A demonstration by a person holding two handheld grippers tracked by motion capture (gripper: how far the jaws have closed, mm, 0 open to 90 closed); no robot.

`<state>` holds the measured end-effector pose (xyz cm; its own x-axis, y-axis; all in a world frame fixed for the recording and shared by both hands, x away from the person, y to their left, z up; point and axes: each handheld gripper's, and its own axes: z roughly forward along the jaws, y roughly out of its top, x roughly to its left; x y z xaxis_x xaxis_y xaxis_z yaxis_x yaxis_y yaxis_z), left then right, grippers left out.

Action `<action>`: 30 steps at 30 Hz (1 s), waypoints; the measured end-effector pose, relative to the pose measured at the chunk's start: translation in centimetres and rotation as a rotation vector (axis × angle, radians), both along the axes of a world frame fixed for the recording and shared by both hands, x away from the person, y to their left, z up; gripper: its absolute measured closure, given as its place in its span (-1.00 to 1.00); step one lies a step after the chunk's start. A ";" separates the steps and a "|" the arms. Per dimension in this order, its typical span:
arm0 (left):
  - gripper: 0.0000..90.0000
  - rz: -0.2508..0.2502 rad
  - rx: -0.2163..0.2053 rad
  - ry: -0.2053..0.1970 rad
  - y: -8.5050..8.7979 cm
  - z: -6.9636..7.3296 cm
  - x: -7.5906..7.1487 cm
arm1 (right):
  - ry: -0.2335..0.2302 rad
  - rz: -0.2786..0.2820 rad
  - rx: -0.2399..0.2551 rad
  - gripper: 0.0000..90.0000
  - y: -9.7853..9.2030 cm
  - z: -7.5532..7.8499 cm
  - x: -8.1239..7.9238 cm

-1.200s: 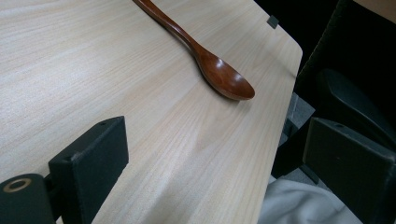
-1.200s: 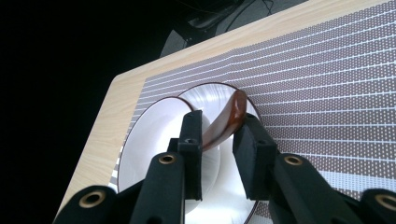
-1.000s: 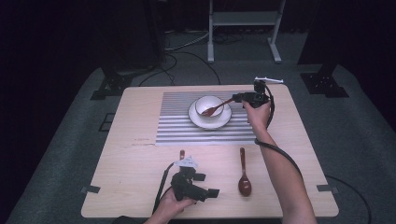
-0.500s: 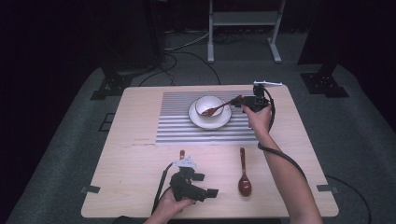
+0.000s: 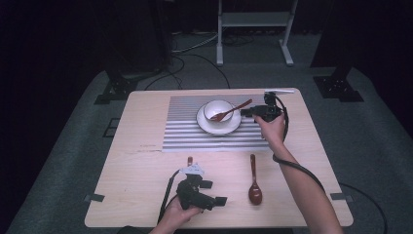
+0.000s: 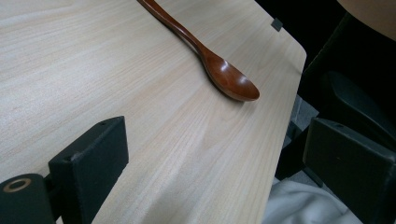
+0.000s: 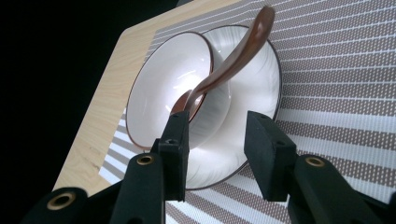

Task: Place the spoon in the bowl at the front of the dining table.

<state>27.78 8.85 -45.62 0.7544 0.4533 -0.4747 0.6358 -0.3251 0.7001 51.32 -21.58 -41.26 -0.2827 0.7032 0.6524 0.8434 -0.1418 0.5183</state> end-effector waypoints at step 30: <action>-0.88 0.010 0.001 0.004 0.2 -0.2 0.2 | 0.019 0.123 0.004 0.04 -1.7 -0.8 -4.0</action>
<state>27.97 9.01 -45.78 0.7479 0.4614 -0.4772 0.6417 -0.3187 0.6976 47.34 -23.26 -42.07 -0.3541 0.6617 0.6609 0.8641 -0.0387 0.5018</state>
